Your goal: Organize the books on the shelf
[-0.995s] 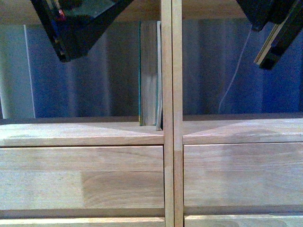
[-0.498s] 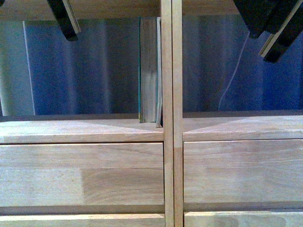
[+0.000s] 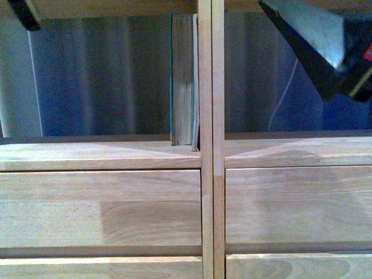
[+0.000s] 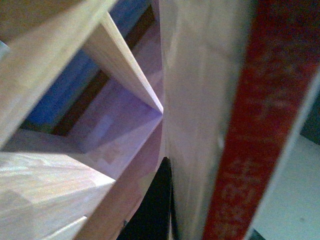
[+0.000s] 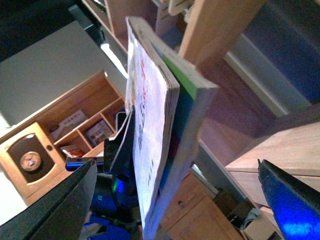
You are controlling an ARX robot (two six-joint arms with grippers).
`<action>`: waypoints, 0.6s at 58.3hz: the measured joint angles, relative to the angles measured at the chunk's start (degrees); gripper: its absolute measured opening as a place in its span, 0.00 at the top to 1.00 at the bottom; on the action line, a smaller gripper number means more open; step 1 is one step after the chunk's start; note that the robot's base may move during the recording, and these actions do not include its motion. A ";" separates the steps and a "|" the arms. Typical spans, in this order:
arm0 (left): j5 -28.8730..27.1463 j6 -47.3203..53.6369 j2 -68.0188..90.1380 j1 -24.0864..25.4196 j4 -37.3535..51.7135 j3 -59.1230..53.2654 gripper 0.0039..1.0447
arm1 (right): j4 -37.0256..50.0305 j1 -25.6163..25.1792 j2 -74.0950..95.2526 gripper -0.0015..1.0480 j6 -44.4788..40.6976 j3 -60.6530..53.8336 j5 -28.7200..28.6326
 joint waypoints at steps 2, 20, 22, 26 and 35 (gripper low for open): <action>-0.09 1.01 0.00 1.49 -0.35 0.00 0.94 | -0.24 -1.84 -0.42 0.07 0.02 -0.63 -0.59; -12.15 39.80 8.13 6.73 -21.27 7.34 0.94 | -17.00 -20.28 -12.72 0.07 -13.14 -5.29 -8.76; -13.09 43.39 9.97 6.82 -22.25 8.90 0.94 | -19.23 -21.79 -14.58 0.07 -16.46 -5.55 -9.57; -14.84 51.17 13.49 6.97 -22.99 11.87 0.94 | -24.17 -24.44 -18.23 0.07 -23.71 -5.53 -9.57; -19.10 62.58 20.63 6.91 -24.00 18.62 0.94 | -36.85 -28.41 -23.08 0.07 -41.94 -3.61 -3.63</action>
